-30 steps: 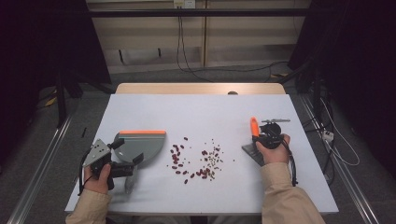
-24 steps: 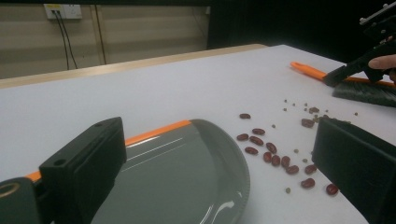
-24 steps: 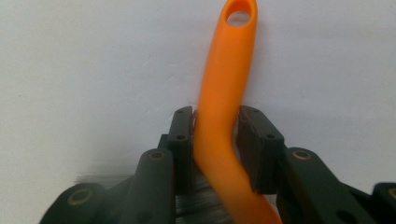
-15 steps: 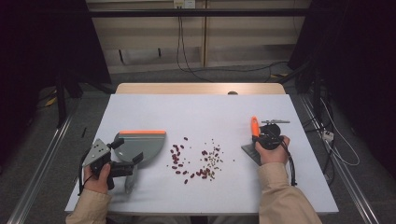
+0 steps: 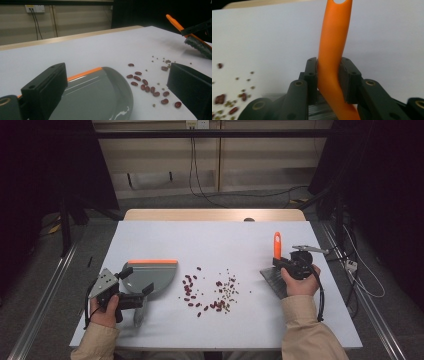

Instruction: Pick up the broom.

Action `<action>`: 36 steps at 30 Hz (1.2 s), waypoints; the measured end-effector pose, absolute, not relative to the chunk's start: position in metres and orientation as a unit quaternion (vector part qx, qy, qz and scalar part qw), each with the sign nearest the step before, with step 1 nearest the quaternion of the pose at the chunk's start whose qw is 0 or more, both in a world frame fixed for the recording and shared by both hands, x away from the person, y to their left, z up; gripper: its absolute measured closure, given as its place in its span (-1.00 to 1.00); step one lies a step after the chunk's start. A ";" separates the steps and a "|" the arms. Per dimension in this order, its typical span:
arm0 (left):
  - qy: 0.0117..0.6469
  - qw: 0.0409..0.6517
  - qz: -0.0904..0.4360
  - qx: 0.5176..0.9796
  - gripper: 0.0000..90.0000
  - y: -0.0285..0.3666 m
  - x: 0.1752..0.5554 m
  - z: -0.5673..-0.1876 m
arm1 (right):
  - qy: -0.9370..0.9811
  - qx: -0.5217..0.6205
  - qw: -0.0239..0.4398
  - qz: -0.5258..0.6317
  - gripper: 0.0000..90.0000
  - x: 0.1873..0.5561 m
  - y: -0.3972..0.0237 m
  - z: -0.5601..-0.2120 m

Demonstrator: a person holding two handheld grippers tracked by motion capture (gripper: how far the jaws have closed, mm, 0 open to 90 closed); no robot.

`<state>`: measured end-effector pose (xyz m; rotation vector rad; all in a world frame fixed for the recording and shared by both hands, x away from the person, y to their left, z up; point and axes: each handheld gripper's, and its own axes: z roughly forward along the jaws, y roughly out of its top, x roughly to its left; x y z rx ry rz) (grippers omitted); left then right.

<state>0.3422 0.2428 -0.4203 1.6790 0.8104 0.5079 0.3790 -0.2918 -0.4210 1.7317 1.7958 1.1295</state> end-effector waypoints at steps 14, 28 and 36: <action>0.342 0.571 0.223 0.712 -0.94 0.239 0.344 -0.415 | 0.612 0.579 0.188 0.505 0.59 0.364 -0.291 -0.400; 0.308 0.579 0.221 0.721 -0.94 0.217 0.343 -0.400 | 0.601 0.561 0.187 0.538 0.60 0.358 -0.292 -0.389; 0.293 0.584 0.217 0.725 -0.94 0.200 0.345 -0.395 | 0.592 0.555 0.186 0.554 0.60 0.356 -0.290 -0.385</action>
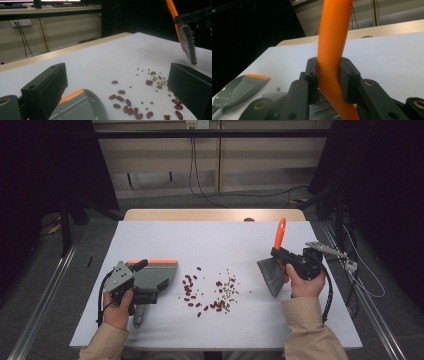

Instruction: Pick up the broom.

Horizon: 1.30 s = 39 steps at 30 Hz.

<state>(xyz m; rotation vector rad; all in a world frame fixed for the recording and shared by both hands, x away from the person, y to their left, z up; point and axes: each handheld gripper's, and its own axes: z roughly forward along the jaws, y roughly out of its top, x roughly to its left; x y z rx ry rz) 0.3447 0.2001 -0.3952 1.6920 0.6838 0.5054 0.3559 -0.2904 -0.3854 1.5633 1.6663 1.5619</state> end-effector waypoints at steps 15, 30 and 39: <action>0.273 0.589 0.208 0.731 -0.94 0.176 0.347 -0.389 | 0.579 0.542 0.177 0.583 0.60 0.353 -0.291 -0.379; 0.253 0.589 0.185 0.745 -0.94 0.141 0.349 -0.382 | 0.582 0.503 0.166 0.617 0.60 0.351 -0.266 -0.362; 0.246 0.587 0.143 0.758 -0.88 0.103 0.351 -0.378 | 0.588 0.483 0.155 0.630 0.60 0.354 -0.239 -0.356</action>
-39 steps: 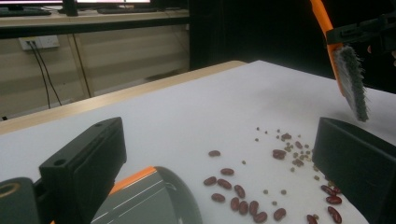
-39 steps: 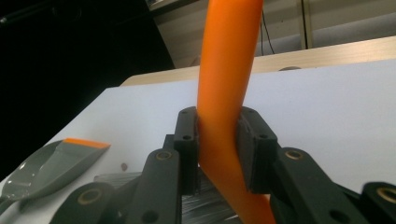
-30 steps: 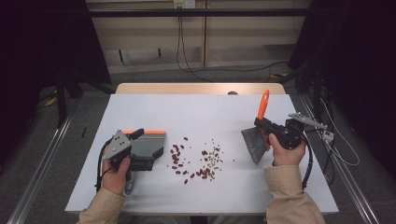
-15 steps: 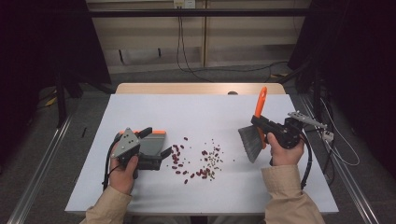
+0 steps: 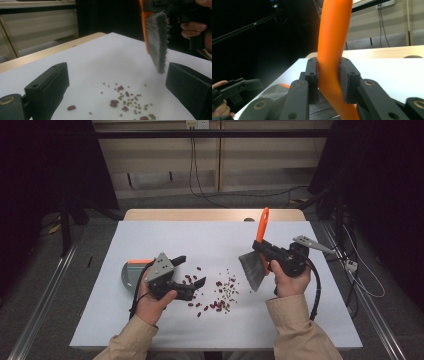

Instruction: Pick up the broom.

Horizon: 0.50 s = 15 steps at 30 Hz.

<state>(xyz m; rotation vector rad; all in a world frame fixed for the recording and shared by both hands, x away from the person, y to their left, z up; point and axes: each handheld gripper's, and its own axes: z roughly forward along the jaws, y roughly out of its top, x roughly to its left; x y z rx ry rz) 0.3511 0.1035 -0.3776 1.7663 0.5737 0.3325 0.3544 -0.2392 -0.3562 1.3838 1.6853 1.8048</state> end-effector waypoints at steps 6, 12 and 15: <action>0.246 0.587 0.122 0.762 -0.86 0.084 0.354 -0.377 | 0.594 0.467 0.141 0.639 0.60 0.356 -0.219 -0.354; 0.243 0.586 0.126 0.762 -0.84 0.070 0.354 -0.380 | 0.597 0.458 0.134 0.644 0.60 0.359 -0.199 -0.355; 0.250 0.587 0.124 0.760 -0.76 0.066 0.357 -0.380 | 0.597 0.453 0.128 0.650 0.60 0.360 -0.191 -0.354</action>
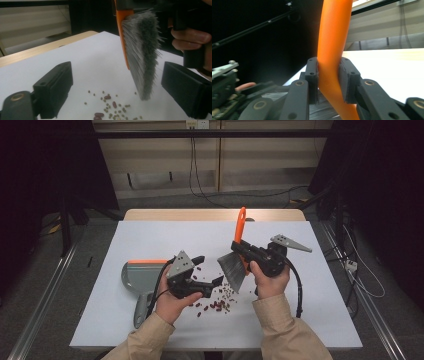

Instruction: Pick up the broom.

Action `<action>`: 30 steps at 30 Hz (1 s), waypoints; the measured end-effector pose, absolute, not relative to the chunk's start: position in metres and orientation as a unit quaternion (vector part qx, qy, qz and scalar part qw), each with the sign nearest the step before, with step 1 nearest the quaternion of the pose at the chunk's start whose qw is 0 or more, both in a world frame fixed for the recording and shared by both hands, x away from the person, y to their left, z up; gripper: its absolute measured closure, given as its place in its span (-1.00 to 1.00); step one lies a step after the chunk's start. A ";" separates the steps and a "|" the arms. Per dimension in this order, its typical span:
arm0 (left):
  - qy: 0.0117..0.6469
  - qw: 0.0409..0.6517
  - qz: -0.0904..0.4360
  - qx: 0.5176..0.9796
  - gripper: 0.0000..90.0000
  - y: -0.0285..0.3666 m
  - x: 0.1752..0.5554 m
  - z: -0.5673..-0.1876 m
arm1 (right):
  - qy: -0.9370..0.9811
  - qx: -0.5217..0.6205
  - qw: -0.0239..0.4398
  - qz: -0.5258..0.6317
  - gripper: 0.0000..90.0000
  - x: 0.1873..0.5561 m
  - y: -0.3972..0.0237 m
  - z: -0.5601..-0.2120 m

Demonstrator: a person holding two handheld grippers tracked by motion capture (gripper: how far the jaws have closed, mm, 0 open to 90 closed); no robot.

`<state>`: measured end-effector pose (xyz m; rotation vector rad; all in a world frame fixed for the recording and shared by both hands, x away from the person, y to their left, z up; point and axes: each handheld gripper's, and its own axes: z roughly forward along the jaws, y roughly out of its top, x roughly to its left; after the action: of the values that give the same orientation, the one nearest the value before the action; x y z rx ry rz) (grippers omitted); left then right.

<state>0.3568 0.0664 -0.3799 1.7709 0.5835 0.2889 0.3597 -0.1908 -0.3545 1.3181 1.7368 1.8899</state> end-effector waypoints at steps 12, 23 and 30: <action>0.258 0.592 0.101 0.757 -0.33 0.061 0.359 -0.381 | 0.615 0.439 0.122 0.644 0.60 0.360 -0.165 -0.357; 0.266 0.601 0.079 0.750 0.25 0.063 0.365 -0.385 | 0.622 0.438 0.114 0.639 0.60 0.362 -0.158 -0.363; 0.267 0.604 0.067 0.748 0.77 0.068 0.367 -0.385 | 0.618 0.437 0.107 0.644 0.58 0.363 -0.155 -0.367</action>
<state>0.3671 0.0679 -0.3846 1.7302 0.6190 0.1551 0.3630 -0.1554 -0.3669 1.2873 1.8200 1.8963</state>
